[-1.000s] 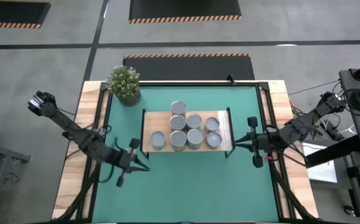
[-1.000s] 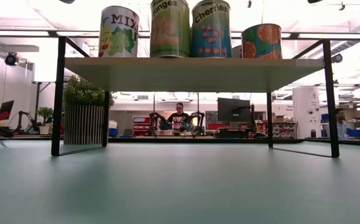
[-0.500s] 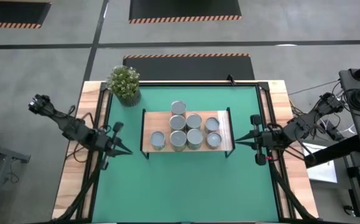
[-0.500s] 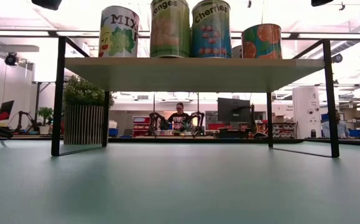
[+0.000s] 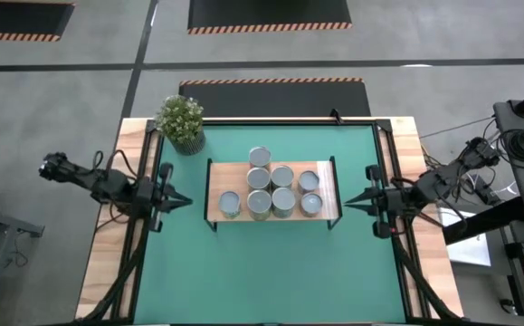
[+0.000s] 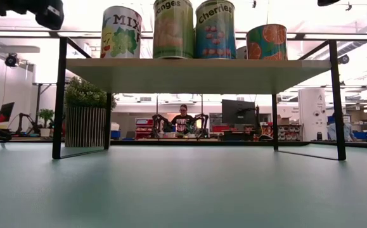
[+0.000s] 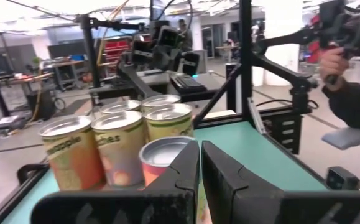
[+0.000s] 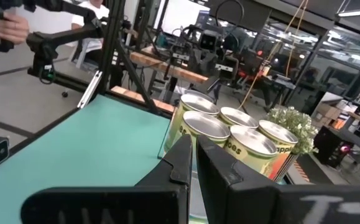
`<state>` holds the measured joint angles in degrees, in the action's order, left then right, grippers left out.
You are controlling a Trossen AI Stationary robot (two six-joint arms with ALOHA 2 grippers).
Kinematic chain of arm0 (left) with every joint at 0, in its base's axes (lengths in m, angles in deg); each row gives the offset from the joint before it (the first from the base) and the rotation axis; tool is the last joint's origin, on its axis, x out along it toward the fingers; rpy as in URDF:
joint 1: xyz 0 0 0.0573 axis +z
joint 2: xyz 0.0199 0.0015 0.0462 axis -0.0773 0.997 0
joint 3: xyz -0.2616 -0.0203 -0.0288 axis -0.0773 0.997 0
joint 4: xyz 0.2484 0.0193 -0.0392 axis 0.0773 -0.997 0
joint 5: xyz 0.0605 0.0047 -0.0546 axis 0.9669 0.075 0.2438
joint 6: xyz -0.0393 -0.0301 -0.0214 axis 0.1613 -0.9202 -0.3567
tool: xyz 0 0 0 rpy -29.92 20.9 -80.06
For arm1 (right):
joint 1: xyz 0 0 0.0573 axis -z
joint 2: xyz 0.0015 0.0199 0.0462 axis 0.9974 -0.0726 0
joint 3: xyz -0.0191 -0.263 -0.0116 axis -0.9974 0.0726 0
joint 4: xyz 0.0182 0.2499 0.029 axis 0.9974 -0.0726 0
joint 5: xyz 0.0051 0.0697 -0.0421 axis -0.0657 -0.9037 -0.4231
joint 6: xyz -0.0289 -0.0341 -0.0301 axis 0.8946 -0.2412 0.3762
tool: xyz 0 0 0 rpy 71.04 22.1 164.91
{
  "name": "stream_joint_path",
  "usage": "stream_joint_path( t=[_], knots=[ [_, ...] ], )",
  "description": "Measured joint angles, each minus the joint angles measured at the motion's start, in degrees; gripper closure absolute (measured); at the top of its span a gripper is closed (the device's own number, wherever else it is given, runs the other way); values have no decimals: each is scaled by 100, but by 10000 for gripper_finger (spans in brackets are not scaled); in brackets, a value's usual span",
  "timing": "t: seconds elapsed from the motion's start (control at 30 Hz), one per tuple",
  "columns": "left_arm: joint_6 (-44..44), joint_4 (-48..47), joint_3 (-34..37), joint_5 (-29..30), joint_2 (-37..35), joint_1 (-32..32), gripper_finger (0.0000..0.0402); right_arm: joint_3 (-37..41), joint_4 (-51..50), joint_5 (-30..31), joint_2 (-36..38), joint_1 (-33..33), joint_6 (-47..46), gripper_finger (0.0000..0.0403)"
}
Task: Pick and place cans onto a shelf
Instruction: Return to Home Position
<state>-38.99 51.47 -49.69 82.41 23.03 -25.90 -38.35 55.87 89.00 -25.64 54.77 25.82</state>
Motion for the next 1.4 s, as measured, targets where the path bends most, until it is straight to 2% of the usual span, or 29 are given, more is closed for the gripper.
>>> stream_joint_path(
  t=[0.23, 0.5, 0.7, 0.93, 1.07, 1.4],
  knots=[
    [-44, -10, 266, -155, -214, 303, 402, 131, -74, -2, 382, 4, -6, 390],
    [-219, 198, 754, -211, -577, 335, 402, 311, -252, 2, 882, 4, -2, 390],
    [-125, 232, 874, -192, -926, 469, 402, 524, -331, -2, 1494, 4, 44, 390],
    [107, 502, 1062, -165, -1240, 956, 401, 841, -320, -6, 2299, 4, 131, 390],
    [17, 476, 1212, -453, -1337, 1169, 401, 866, -429, -135, 2268, 4, 126, 390],
    [-677, 857, 2009, -462, -1469, 1295, 401, 1089, -405, -153, 2292, 9, 245, 390]
  ],
)
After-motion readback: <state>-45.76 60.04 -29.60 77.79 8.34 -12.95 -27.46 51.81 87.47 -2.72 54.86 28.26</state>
